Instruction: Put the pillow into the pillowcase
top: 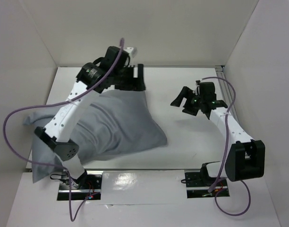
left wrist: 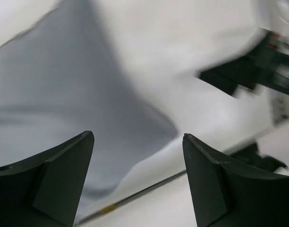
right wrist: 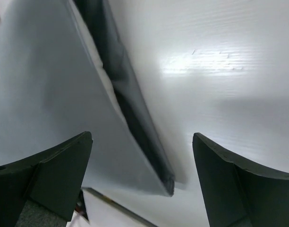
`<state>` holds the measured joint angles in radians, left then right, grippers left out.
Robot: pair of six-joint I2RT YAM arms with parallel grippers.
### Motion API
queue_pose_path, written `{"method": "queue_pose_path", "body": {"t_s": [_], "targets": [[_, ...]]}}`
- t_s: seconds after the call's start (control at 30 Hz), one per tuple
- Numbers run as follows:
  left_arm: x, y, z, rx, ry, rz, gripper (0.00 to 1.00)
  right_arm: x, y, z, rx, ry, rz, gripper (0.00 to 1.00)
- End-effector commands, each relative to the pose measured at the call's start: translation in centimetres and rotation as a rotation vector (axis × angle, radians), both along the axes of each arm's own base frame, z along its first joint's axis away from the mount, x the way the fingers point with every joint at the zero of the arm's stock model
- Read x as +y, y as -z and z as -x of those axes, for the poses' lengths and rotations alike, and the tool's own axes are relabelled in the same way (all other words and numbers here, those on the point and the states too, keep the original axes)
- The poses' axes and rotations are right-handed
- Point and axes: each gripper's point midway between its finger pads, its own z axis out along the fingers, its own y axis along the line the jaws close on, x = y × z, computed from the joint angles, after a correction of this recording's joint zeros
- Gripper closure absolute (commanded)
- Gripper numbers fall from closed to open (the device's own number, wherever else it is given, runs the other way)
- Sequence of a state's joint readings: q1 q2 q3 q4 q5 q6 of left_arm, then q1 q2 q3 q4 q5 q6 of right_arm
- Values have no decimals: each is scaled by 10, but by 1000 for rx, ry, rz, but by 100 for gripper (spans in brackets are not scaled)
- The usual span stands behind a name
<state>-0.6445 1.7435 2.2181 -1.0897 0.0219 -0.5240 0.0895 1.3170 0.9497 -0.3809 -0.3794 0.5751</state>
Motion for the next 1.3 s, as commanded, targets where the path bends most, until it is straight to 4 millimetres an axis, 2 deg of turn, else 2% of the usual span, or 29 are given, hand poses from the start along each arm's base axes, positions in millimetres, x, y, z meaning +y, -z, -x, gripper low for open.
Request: {"method": "queue_pose_path", "body": {"t_s": [0.0, 0.03, 0.07, 0.13, 0.17, 0.23, 0.33, 0.37, 0.43, 0.47, 0.5, 0.53, 0.57, 0.6, 0.63, 0.67, 0.7, 0.73, 0.8, 0.83, 0.87, 0.9, 0.93, 0.97, 1.0, 1.03, 1.1, 1.17, 1.27], "targets": [[97, 27, -3, 34, -379, -194, 11, 50, -43, 19, -129, -279, 33, 6], [120, 35, -1, 58, -456, -216, 11, 61, -48, 23, -148, -317, 52, 6], [142, 52, 15, 96, -508, -257, 11, 68, -45, 22, -135, -337, 92, 4], [166, 67, 29, 142, -603, -249, 11, 98, -43, 34, -167, -443, 142, 4], [184, 90, 41, 197, -644, -285, 11, 105, -34, 35, -148, -462, 173, 3], [196, 84, 53, 164, -669, -214, 11, 134, -37, 40, -179, -542, 170, 3], [216, 89, 66, 157, -720, -188, 11, 173, -25, 39, -196, -649, 154, 0], [223, 90, 67, 161, -746, -187, 11, 181, -1, 36, -138, -668, 170, 0], [237, 100, 69, 173, -791, -223, 13, 201, 8, 34, -120, -715, 174, 2], [244, 104, 72, 181, -816, -225, 13, 208, 26, 35, -74, -740, 174, 9], [246, 115, 75, 207, -817, -225, 14, 216, 28, 34, -88, -761, 143, 21], [247, 124, 74, 216, -795, -242, 14, 223, 29, 37, -83, -770, 121, 55], [246, 129, 74, 215, -775, -236, 18, 223, 31, 36, -74, -747, 115, 100], [243, 140, 69, 216, -750, -228, 18, 222, 27, 29, -94, -712, 101, 100], [235, 141, 69, 214, -692, -208, 18, 210, 35, 28, -55, -645, 94, 100], [232, 139, 66, 204, -665, -197, 18, 201, 21, 24, -83, -586, 84, 100], [226, 144, 64, 212, -626, -192, 18, 181, 24, 10, -85, -468, 129, 100], [213, 143, 57, 213, -568, -168, 19, 160, 36, 12, -28, -397, 152, 100], [199, 141, 50, 208, -504, -167, 19, 115, 30, -3, 1, -234, 147, 100], [189, 134, 41, 192, -472, -159, 19, 96, 40, 3, 34, -196, 166, 100], [181, 128, 35, 174, -453, -152, 19, 73, 37, -3, 39, -121, 174, 100], [166, 122, 34, 163, -398, -144, 19, 59, 22, -2, 4, -77, 181, 100], [155, 103, 25, 115, -366, -116, 19, 38, 22, 2, 18, -17, 227, 100], [146, 102, 18, 117, -337, -119, 19, 18, 18, 1, 17, 44, 242, 100], [138, 96, 17, 108, -316, -116, 19, 5, 0, 2, -25, 85, 242, 100], [132, 77, 10, 69, -302, -100, 19, -10, -3, 7, -19, 124, 276, 100], [125, 74, 8, 86, -273, -112, 19, -34, -24, 8, -62, 178, 305, 100], [129, 59, 4, 60, -294, -118, 18, -47, -31, 12, -58, 192, 349, 100], [140, 79, 6, 105, -335, -164, 18, -59, -26, 13, -45, 166, 417, 100]]}}
